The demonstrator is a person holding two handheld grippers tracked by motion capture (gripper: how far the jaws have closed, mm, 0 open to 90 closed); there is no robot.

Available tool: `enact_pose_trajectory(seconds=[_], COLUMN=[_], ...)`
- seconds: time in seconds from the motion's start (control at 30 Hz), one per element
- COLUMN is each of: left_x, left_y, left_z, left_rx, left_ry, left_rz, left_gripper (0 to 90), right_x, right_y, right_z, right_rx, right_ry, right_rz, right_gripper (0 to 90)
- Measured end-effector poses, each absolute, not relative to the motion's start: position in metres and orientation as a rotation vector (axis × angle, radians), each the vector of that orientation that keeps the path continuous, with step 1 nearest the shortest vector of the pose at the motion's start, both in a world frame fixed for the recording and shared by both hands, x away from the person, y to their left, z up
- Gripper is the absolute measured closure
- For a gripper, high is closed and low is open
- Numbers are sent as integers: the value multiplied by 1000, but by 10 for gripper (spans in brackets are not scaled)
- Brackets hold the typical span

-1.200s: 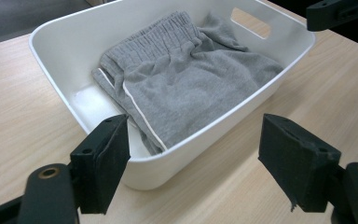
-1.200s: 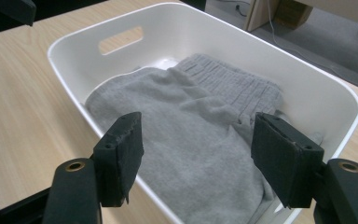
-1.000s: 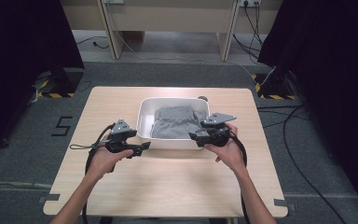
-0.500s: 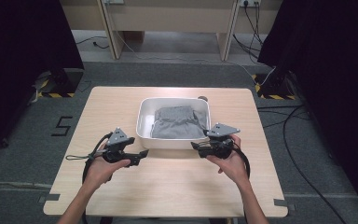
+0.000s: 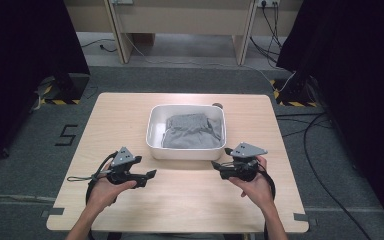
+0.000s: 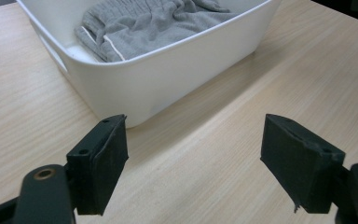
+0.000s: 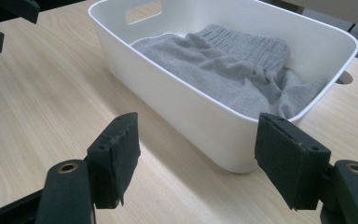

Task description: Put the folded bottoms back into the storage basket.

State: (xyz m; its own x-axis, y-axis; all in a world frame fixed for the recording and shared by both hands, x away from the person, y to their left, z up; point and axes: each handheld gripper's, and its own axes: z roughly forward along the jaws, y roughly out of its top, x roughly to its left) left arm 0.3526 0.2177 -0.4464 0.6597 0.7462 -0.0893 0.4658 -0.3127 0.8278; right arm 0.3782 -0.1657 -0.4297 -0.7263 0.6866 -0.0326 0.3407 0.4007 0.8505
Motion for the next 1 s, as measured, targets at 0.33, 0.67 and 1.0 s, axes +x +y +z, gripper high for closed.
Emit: enact_pose_trajectory(seconds=[0.33, 0.67, 1.0], left_x=[349, 338, 331], left_y=[221, 226, 231], left_z=[-463, -477, -484], left_rx=[1983, 2003, 2008], left_ry=[927, 926, 935], left_rz=[367, 350, 346], left_gripper=[168, 156, 156], right_x=[372, 367, 358], right_y=[-176, -179, -182], right_z=[-440, -441, -445], right_rx=[920, 916, 922], right_ry=[2290, 2290, 2286], right_rz=[1238, 1229, 1222], right_gripper=[311, 308, 307])
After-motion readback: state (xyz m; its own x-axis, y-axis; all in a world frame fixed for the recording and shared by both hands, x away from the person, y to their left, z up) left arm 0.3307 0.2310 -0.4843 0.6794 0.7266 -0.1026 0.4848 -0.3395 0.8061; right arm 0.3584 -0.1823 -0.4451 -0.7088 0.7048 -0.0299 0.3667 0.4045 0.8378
